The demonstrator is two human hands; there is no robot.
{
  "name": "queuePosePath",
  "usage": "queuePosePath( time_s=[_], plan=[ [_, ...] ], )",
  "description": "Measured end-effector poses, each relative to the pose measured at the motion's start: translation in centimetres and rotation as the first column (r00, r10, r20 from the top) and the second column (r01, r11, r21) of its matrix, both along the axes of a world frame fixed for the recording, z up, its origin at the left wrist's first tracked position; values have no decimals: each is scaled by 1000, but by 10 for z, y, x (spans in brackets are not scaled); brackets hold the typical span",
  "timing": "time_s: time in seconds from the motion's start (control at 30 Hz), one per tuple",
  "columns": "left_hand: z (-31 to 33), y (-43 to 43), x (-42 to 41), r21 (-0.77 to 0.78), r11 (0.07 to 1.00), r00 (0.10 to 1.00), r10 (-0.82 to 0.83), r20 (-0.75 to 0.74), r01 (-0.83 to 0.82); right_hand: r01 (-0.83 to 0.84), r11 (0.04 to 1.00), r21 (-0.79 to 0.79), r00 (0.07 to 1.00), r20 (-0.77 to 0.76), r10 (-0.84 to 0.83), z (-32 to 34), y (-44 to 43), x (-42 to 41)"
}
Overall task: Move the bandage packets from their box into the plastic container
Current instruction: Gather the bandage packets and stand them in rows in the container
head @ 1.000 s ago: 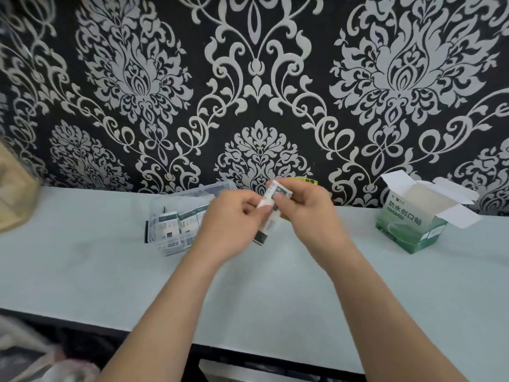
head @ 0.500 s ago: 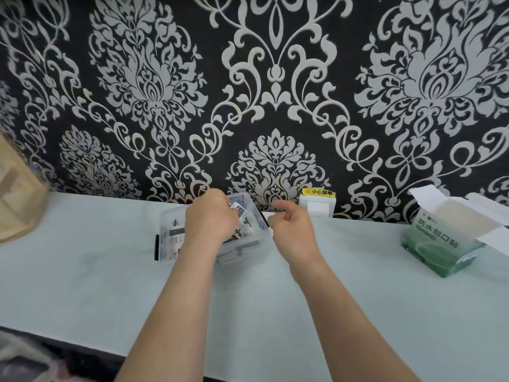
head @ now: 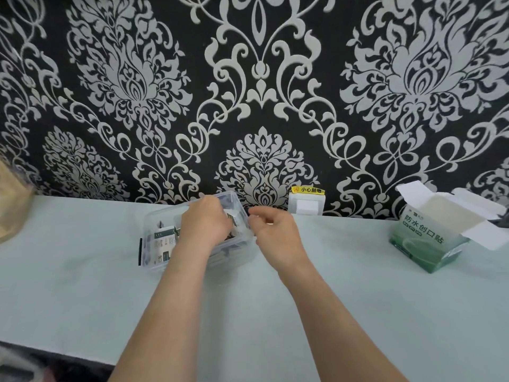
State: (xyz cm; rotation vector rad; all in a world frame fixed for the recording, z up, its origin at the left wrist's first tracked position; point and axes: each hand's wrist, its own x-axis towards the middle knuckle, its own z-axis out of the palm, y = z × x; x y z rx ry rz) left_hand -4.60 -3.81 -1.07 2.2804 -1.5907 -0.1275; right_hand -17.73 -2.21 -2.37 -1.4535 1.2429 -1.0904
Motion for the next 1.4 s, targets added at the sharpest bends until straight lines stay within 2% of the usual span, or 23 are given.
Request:
queuePosePath(
  time_s=[0.23,0.4,0.5,0.6,0.63,0.7,0.8,0.93,1.13,1.4],
  plan=[
    [3,3,-5,-17,1000,998,15,62,-14,20,997,-77,992,-123,-30,0,3,-3],
    [7,8,-5,1,1000,1000,13,1,-13,33,995,-96,969,-242,-56,4,7,-2],
    [20,21,2,-119,993,995,2,-98,-14,38,994,-105,927,-366,-74,6,8,0],
    [31,43,21,-245,965,994,83,-76,-99,32,989,-145,884,-457,-95,7,8,1],
    [31,52,30,-238,963,992,118,-50,-126,31,986,-163,871,-479,-106,7,9,3],
    [29,66,43,-130,978,986,165,-21,-166,36,983,-179,858,-499,-122,9,11,3],
    [30,80,53,-61,980,976,179,-127,-188,50,979,-196,863,-484,-141,14,12,0],
    [40,84,45,-194,964,936,106,-336,-179,75,972,-223,870,-461,-173,26,12,-20],
    [38,72,2,-154,988,904,-69,-423,3,135,975,-177,812,-545,-211,34,15,-82],
    [13,52,-52,-57,990,949,-143,-279,132,193,981,-22,743,-650,-161,26,15,-140]
  ],
)
